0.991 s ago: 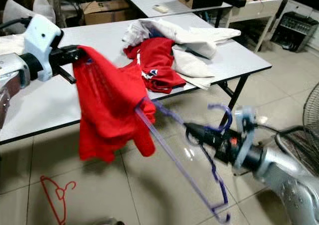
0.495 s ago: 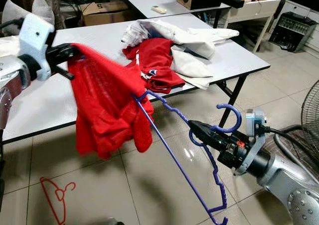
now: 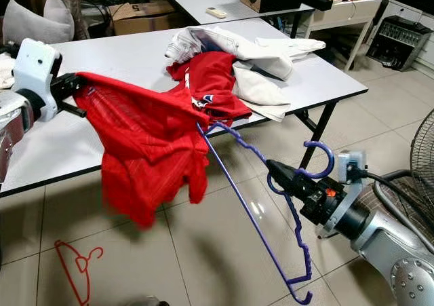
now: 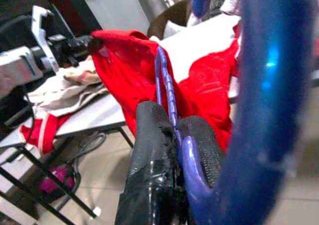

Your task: Hang hanger

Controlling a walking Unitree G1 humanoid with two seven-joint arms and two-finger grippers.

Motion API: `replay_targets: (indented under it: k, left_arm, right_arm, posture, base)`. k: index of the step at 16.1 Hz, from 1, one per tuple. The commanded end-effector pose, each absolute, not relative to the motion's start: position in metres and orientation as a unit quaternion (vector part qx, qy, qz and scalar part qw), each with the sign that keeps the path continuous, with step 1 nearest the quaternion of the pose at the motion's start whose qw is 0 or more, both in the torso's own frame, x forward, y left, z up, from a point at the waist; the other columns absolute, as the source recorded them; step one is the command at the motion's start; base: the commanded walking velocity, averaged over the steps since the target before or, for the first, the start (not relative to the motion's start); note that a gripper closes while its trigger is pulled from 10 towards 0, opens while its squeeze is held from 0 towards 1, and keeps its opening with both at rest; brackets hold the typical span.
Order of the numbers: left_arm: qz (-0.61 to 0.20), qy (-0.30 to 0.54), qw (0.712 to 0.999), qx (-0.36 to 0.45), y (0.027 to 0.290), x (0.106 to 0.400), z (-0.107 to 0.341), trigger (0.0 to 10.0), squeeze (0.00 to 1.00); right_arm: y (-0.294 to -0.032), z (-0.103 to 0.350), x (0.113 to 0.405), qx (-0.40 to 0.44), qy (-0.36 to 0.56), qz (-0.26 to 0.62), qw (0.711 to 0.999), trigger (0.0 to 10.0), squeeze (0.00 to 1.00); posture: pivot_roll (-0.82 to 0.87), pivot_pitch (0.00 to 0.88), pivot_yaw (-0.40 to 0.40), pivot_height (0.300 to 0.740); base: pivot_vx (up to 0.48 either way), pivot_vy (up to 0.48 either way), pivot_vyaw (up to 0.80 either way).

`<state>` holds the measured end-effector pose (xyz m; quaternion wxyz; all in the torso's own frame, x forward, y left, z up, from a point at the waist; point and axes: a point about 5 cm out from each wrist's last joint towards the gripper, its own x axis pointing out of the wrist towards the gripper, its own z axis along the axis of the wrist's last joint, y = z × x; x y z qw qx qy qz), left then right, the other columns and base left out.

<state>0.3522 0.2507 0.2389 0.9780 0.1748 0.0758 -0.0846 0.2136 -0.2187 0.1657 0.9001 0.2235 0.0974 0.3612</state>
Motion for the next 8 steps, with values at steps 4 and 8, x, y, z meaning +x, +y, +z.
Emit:
replay_targets:
  k: [4, 8]
  left_arm:
    - [-0.055, 0.066, 0.98, 0.18, 0.266, 0.349, 0.243, 0.0, 0.0]
    - [-0.208, 0.011, 0.965, 0.157, 0.207, 0.346, 0.271, 0.0, 0.0]
  right_arm:
    - [-0.221, 0.177, 0.212, 0.224, 0.069, 0.371, 0.898, 10.0, 0.0]
    - [-0.201, 0.163, 0.214, 0.185, 0.118, 0.401, 0.889, 10.0, 0.0]
  posture:
    - [-0.07, 0.0, 0.041, 0.74]
    - [-0.06, 0.0, 0.032, 0.74]
  base:
    - [0.0, 0.0, 0.0]
    - [0.0, 0.0, 0.0]
